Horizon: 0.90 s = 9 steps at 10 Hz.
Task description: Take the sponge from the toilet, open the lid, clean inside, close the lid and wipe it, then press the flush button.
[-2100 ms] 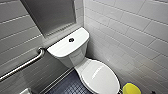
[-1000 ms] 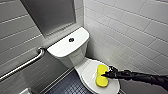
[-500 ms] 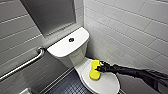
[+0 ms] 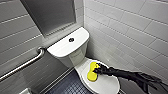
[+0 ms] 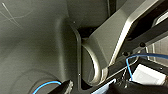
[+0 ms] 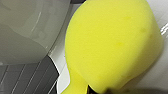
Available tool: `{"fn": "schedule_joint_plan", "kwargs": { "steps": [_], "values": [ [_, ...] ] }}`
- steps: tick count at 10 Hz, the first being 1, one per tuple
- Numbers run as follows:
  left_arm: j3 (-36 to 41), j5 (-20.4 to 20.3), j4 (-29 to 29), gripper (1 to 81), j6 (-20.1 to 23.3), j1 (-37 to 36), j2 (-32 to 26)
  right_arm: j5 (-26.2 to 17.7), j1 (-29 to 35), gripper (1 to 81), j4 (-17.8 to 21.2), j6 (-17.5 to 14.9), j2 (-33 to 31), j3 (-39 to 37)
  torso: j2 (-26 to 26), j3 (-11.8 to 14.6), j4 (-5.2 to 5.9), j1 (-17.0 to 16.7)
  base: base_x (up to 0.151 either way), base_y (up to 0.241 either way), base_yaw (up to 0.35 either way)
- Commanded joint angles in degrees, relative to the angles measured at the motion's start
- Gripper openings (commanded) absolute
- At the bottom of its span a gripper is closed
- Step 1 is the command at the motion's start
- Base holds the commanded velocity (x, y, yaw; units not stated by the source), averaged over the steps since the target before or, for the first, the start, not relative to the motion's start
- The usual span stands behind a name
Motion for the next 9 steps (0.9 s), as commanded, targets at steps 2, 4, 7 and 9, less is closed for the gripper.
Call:
{"fn": "schedule_joint_plan", "kwargs": {
  "steps": [2, 4, 7, 9],
  "values": [
    [0.92, 5.57, -0.52, 81.1, 0.08, 1.15, -0.44, 2.58, 1.26, 1.0, -0.17, 0.57, -2.25, 1.78, 0.0, 0.0, 0.0, 0.0, 0.0, 0.0, 0.0],
    [0.93, 5.57, -0.52, 81.1, 0.08, 1.24, -0.27, 2.67, -0.58, 1.0, -0.34, 1.45, -9.36, 10.57, -0.02, 0.0, 0.0, 0.0, 0.0, 0.0, 0.0],
    [0.92, 5.66, -0.34, 81.1, 0.17, 1.24, -0.18, 5.46, -5.33, 1.0, -0.26, 1.54, -18.85, 18.3, 0.0, 0.0, 0.0, 0.0, 0.0, 0.0, 0.0],
    [1.01, 5.66, -0.34, 81.1, 0.17, 1.24, -0.36, 8.91, -9.54, 1.0, -0.17, 1.54, -23.0, 19.2, -0.02, 0.0, 0.0, 0.0, 0.0, 0.0, 0.0]
  ]
}}
